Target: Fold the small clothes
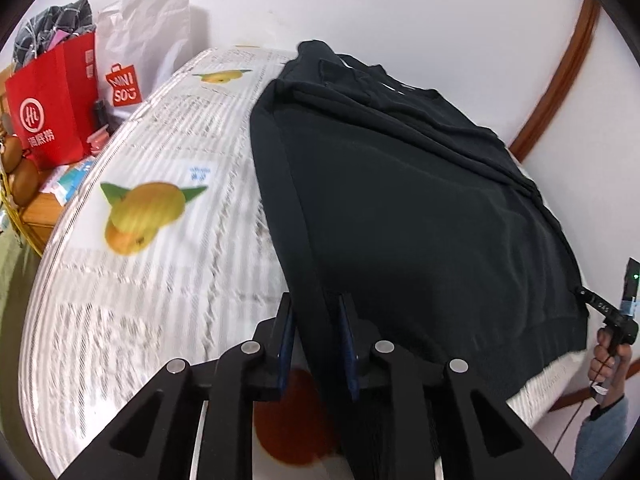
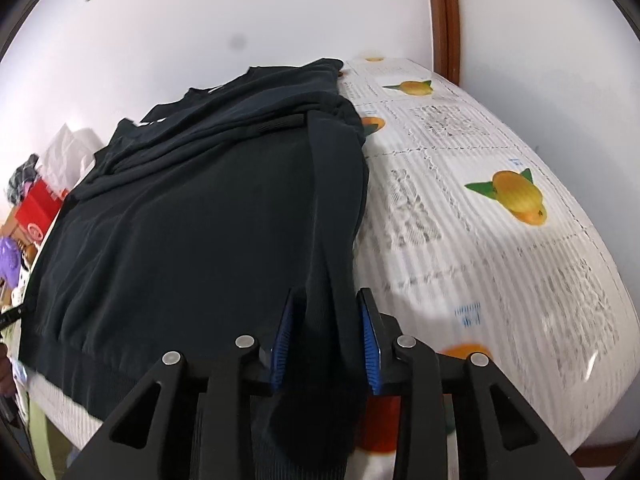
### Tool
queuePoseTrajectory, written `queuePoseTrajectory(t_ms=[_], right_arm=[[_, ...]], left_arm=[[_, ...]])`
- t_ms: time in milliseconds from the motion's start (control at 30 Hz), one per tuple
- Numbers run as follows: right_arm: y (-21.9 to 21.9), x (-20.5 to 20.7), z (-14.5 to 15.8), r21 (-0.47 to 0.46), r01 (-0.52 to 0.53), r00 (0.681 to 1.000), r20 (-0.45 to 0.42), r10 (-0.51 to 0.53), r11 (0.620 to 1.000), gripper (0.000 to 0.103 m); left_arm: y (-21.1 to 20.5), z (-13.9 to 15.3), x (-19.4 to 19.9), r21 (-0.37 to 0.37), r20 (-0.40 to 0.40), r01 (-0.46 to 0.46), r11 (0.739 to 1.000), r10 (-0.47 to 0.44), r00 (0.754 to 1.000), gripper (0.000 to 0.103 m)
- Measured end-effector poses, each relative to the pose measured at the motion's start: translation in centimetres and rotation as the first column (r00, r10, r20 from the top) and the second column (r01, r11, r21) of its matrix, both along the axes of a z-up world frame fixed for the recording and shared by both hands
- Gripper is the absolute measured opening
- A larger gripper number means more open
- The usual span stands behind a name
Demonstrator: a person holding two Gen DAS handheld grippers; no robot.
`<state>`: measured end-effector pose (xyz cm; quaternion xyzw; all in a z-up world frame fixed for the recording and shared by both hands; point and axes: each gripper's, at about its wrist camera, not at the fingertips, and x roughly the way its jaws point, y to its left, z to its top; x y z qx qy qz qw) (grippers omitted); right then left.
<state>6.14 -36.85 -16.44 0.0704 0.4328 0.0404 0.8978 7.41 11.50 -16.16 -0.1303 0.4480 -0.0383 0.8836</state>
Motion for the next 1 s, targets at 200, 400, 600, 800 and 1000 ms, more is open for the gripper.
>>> queuePoseTrajectory(t_ms=[200, 400, 600, 800, 1000], right_arm=[[1.3, -2.5, -0.4, -0.021, -0.082, 0.996, 0.028, 0.083, 0.996, 0.04], [2.2, -2.0, -0.5, -0.028, -0.008, 0.999, 0.049, 0.01, 1.0, 0.036], [3.5, -2.2, 0.4, -0.126, -0.026, 0.998, 0.046, 0.032, 0.992, 0.009], [1.9, -3.2, 2.9, -0.036, -0.038, 0.995, 0.088, 0.041, 0.999, 0.009], [1.6, -3.6, 6.3, -0.004, -0.046, 0.983, 0.178, 0.046, 0.999, 0.008]], left_arm=[[-0.9, 0.0, -1.4, -0.037, 0.002, 0.055, 0.998, -0.055, 0.998, 0.028], [-2.4, 0.3, -0.7, 0.014, 0.009, 0.04, 0.999, -0.04, 0.999, 0.029], [-2.9, 1.3, -1.3, 0.087, -0.019, 0.039, 0.995, -0.037, 0.999, 0.013], [-2.4, 4.6, -2.5, 0.025, 0.056, 0.054, 0.998, -0.055, 0.997, 0.013], [-2.1, 7.7, -2.6, 0.002, 0.137, 0.046, 0.999, -0.046, 0.989, 0.012]])
